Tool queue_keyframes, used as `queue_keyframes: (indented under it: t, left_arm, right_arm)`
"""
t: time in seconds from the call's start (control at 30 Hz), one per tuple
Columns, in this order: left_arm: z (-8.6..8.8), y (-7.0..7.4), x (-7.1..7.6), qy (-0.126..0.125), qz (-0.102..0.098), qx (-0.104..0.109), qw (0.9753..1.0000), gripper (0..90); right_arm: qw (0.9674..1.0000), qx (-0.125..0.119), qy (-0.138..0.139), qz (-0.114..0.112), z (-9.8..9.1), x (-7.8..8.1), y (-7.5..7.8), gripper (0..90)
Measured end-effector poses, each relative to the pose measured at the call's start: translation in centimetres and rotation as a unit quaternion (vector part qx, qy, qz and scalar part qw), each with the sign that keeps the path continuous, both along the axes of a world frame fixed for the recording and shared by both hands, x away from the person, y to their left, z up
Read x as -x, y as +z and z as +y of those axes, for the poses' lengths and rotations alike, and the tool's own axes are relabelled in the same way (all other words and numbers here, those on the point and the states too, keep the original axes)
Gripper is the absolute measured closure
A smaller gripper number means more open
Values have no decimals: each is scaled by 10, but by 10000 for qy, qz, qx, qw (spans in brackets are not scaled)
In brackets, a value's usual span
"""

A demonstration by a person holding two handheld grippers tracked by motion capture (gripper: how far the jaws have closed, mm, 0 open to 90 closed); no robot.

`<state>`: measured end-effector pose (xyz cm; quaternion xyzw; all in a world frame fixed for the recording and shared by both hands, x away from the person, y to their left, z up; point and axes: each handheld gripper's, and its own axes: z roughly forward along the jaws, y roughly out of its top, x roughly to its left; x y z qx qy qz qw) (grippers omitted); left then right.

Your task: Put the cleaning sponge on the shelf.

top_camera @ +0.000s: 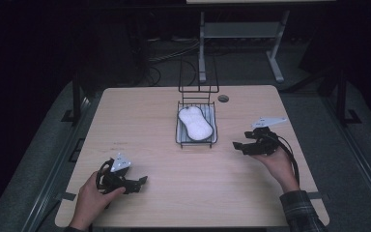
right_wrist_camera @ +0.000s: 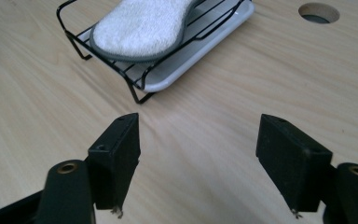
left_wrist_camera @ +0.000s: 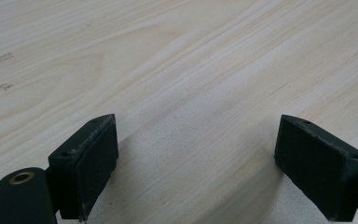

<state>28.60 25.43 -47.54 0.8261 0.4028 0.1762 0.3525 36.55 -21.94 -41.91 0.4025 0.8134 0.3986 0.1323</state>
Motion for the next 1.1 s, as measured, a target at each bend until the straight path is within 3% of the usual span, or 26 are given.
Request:
queue_keyframes:
  t: [0.23,0.5,0.7,0.8,0.83,1.1]
  left_arm:
    - [0,0,0,-1,-1,-2,10000,127]
    - [0,0,0,-2,-5,1,10000,127]
    - [0,0,0,0,-11,-3,10000,127]
    - [0,0,0,-1,-13,2,10000,127]
    - [0,0,0,0,-14,3,10000,127]
    - [0,0,0,0,-14,3,10000,127]
  right_arm:
    - [9999,83,-118,46,-11,17,-3,258]
    - [9998,104,-155,-66,-22,40,-6,237]
    - [9996,179,-198,76,-29,54,-16,200]
    - [9990,259,-323,159,-31,62,-23,182]
    - [9984,395,-401,98,-32,67,-27,164]
    - [9965,491,-669,118,-44,85,-39,145]
